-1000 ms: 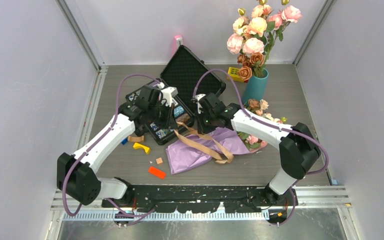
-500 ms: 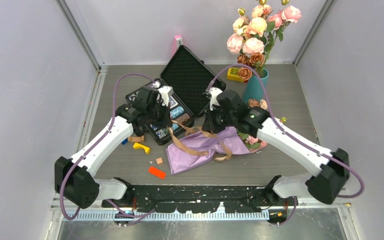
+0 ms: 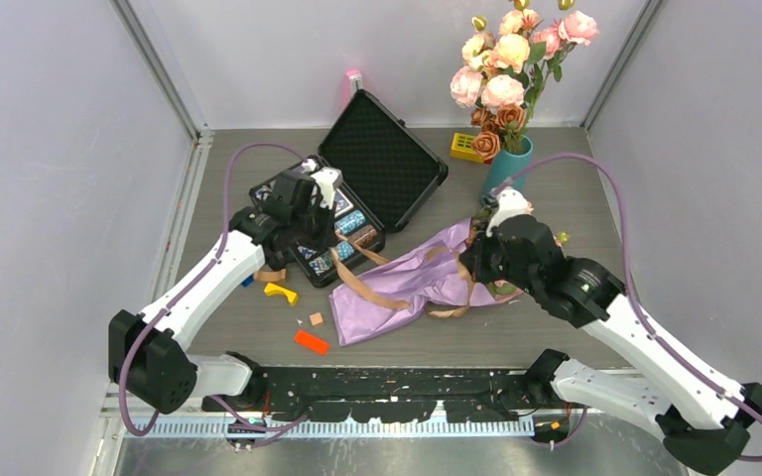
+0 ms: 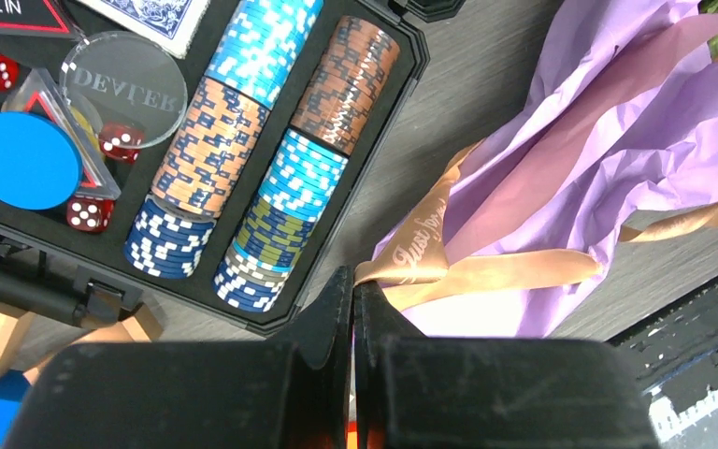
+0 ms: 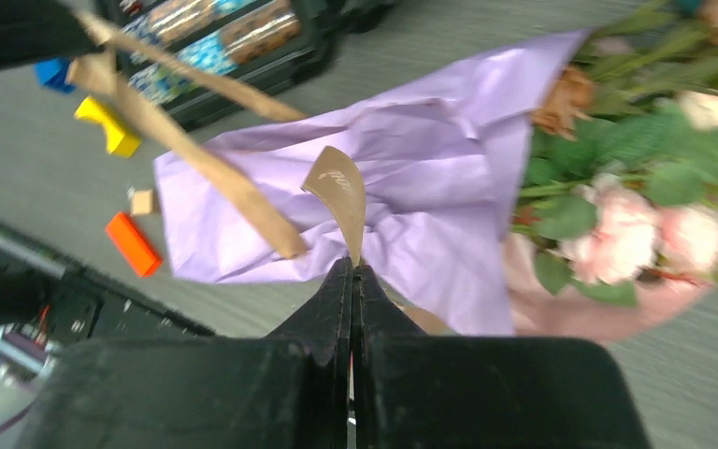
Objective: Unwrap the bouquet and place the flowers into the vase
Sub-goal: Untie the ribbon from the wrapping paper.
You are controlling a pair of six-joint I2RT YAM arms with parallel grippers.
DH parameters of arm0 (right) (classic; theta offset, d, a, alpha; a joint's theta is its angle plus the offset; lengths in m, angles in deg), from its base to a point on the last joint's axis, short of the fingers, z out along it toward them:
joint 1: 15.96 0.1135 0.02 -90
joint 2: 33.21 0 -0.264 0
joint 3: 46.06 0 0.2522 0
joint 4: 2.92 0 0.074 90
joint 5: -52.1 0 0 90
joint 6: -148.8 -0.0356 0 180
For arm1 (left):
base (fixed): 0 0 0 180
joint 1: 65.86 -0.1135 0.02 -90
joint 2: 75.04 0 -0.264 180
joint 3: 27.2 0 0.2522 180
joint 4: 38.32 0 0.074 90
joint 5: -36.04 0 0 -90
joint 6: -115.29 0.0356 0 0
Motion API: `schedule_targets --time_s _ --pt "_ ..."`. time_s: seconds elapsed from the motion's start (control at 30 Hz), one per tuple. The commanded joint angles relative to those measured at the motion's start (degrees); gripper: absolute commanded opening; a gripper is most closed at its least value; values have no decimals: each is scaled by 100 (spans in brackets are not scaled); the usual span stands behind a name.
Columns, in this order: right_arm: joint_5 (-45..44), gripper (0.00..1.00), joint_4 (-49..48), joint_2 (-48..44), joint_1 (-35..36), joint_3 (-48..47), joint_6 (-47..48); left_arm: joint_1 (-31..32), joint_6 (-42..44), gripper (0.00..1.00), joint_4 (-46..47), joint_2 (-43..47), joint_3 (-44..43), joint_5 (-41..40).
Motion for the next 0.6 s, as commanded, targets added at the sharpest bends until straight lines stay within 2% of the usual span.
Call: schedule_targets --time_s 0.0,0.13,0.27,0.57 --pt "-1782 0 474 -502 13 256 -688 -33 472 0 170 56 -531 -26" --pt "-2180 0 725 -824 11 595 -1034 -24 900 0 -359 -307 -1268 -138" --pt "-2804 0 1036 -1114 8 817 -1485 15 1285 0 -606 -475 -1798 -680" --pt "-3721 0 1409 -2080 11 1669 -2780 151 1851 3 -675 -628 -2144 -620"
